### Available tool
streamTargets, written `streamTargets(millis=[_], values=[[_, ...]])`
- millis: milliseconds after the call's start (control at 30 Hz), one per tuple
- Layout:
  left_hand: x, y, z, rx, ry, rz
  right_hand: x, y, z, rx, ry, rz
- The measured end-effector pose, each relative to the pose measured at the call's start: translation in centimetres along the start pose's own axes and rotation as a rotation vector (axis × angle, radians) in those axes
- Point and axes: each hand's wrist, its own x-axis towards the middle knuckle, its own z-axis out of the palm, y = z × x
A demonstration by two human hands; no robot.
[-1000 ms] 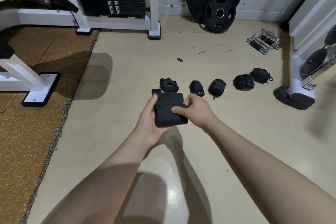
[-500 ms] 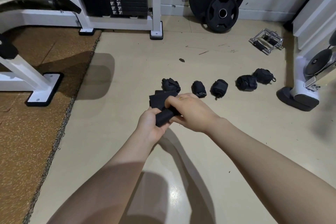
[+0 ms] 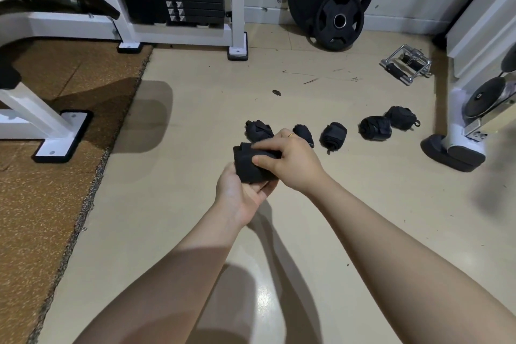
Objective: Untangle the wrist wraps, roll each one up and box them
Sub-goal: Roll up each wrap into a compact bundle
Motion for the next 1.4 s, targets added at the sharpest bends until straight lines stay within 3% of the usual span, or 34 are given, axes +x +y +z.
streamTargets(millis=[100, 167, 267, 400, 500, 700, 900, 1100, 1267, 1400], values=[[-0.2, 0.1, 0.9, 0.043, -0.004, 0.007, 0.5, -0.4, -0.5, 0.041, 0.025, 0.06], [-0.4, 0.2, 1.5, 0.06, -0.02, 0.041, 0.8, -0.9, -0.4, -0.271, 0.079, -0.042], [-0.6, 1.5, 2.4, 0.006, 0.012, 0.027, 0.9, -1.6, -0.7, -0.576, 0.18, -0.355], [-1.4, 4.1, 3.2, 0.023, 0.053, 0.031, 1.0, -1.9, -2.2, -0.815, 0.014, -0.499], [-2.1, 5.1, 4.0, -0.016, 0.018, 0.045, 1.1, -3.2, -3.1, -0.75, 0.055, -0.496], [-2.6, 6.1, 3.1, -0.154, -0.054, 0.104, 1.1, -4.7, -4.3, -0.627, -0.066, -0.478], [-2.8, 5.8, 1.9, 0.015, -0.08, 0.03, 0.4, -4.5, -4.0, -0.388, -0.153, -0.421], [-2.6, 5.1, 1.8, 0.038, -0.15, 0.037, 0.2, -3.3, -4.3, -0.409, -0.093, -0.344], [-2.4, 4.4, 2.3, 0.053, -0.19, 0.071, 0.2, -2.7, -5.2, -0.108, -0.09, -0.16], [-2.6, 4.2, 3.6, 0.089, -0.195, 0.083, 0.4, -2.8, -5.1, -0.186, 0.002, -0.141]])
